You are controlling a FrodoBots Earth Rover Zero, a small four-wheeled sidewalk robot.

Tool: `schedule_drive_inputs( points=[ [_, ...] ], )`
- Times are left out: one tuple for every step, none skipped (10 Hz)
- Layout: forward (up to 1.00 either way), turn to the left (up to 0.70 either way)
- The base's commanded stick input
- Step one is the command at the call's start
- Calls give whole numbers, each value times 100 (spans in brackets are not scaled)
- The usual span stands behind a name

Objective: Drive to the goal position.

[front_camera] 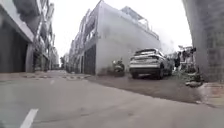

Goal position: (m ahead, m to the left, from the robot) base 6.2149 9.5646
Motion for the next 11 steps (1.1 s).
schedule_drive_inputs(
  points=[
    [50,50],
    [50,50],
    [50,50],
    [50,50],
    [50,50],
    [50,50],
    [50,50],
    [50,33],
    [50,0],
    [50,0],
    [50,0]
  ],
)
